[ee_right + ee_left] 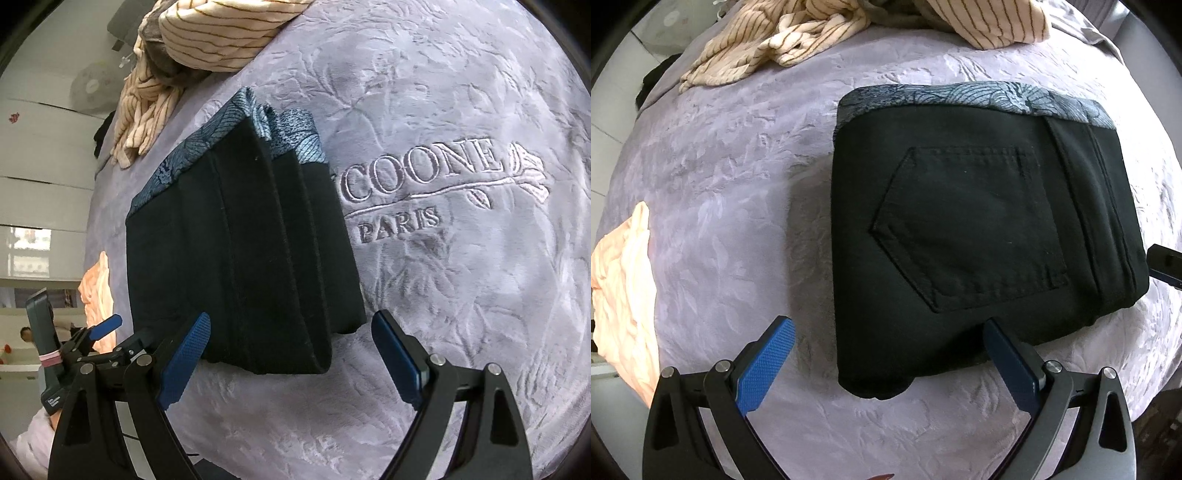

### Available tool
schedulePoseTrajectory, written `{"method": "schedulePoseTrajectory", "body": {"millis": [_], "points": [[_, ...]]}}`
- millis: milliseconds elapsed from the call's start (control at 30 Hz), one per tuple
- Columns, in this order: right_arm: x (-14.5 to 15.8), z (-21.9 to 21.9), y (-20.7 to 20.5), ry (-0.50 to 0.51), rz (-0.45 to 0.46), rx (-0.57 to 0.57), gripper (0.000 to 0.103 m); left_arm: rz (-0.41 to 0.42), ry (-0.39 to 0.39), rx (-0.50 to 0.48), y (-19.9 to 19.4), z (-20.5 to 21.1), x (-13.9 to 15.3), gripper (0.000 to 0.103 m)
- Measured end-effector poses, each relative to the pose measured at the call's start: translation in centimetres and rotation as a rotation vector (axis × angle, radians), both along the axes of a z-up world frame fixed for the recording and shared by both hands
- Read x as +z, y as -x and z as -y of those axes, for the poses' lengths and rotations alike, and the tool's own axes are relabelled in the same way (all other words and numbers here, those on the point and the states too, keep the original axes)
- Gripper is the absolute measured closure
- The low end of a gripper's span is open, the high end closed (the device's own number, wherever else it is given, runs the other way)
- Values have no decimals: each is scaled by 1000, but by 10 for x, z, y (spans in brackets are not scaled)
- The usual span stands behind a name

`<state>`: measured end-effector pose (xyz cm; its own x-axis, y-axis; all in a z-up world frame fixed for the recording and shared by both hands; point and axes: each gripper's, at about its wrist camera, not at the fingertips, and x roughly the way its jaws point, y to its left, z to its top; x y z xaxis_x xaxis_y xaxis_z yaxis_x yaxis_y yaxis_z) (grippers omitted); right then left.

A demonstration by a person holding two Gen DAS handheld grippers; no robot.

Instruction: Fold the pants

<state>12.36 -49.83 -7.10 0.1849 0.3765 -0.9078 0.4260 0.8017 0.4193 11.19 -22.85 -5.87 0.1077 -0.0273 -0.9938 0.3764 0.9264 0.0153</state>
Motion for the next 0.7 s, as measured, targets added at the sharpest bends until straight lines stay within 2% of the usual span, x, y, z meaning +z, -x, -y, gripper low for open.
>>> {"method": "schedulePoseTrajectory", "body": {"millis": [467, 700], "points": [[-14, 12, -4, -37, -9, -14, 12, 2, 3, 9, -11, -6, -5, 1], [-19, 15, -7, -34, -12, -9, 12, -20, 36, 13, -23, -11, -12, 1]]}}
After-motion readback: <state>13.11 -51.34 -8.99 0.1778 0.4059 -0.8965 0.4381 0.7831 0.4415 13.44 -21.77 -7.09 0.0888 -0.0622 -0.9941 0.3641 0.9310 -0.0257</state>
